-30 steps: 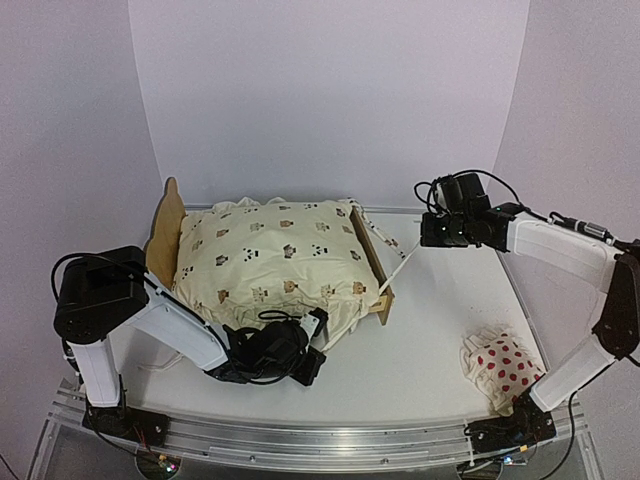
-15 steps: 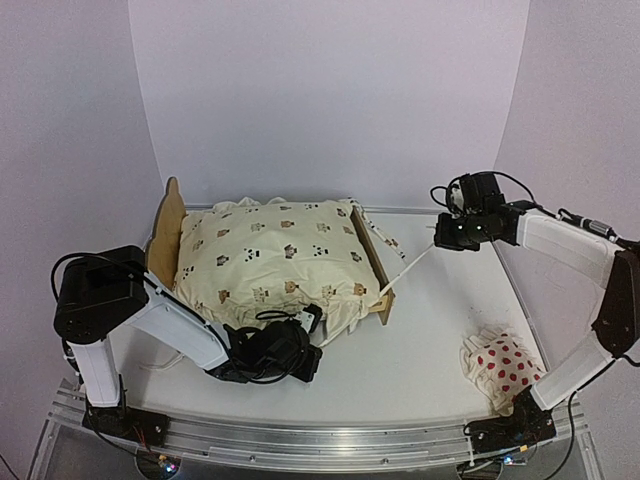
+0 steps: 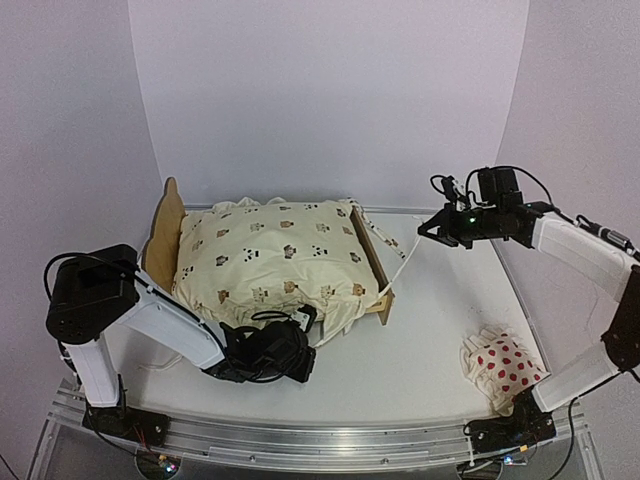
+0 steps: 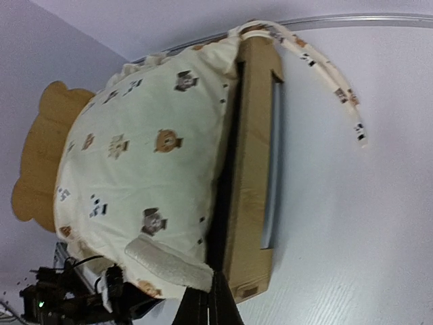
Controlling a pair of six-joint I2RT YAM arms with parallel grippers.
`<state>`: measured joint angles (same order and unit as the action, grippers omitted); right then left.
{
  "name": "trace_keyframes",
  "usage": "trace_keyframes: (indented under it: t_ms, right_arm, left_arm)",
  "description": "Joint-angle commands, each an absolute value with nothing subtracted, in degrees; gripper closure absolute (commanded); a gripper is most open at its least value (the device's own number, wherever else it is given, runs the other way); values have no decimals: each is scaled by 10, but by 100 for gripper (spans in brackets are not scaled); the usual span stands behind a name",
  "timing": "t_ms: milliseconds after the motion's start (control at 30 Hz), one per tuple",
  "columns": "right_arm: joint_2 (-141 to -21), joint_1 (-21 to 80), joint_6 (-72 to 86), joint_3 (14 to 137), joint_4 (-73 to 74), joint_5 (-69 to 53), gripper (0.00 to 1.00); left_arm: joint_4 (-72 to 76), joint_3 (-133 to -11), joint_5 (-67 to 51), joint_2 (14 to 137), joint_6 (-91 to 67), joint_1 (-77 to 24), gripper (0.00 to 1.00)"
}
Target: Set up the pet bed
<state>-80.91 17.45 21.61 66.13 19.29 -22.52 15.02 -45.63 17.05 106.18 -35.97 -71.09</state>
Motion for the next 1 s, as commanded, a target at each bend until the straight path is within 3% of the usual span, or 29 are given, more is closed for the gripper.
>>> trace_keyframes:
  t_ms: [0,67,100,167,300,533,733,967]
  right_arm:
    - [-747,205,226,620,189,-367,100]
    - [-740,235,199,608,207,-425,83]
    - [-741,248,185,610,221,-455,64]
    - [-742,255,174,620,241,-448,40]
    - [-783,256,165,676,288,-303,25]
    - [-998,256,178,871,344,-171,21]
    - [-1156,256,166,1006,380,-109,32]
    - [-1214,257,165,1018,383,-118,49]
  left_arm:
    - [55,-453,184,1040,-361,-713,87]
    - [46,-457,185,1033,-362,-714,79]
    - [42,-459,185,1028,-364,-714,74]
    - [36,-458,187,1016,-367,-717,67]
    - [6,-459,211,983,-384,-725,60]
    - [-90,-439,276,917,-439,-728,62]
    - [-154,-422,319,879,-477,-722,69]
    - [-172,-408,329,866,-480,-693,70]
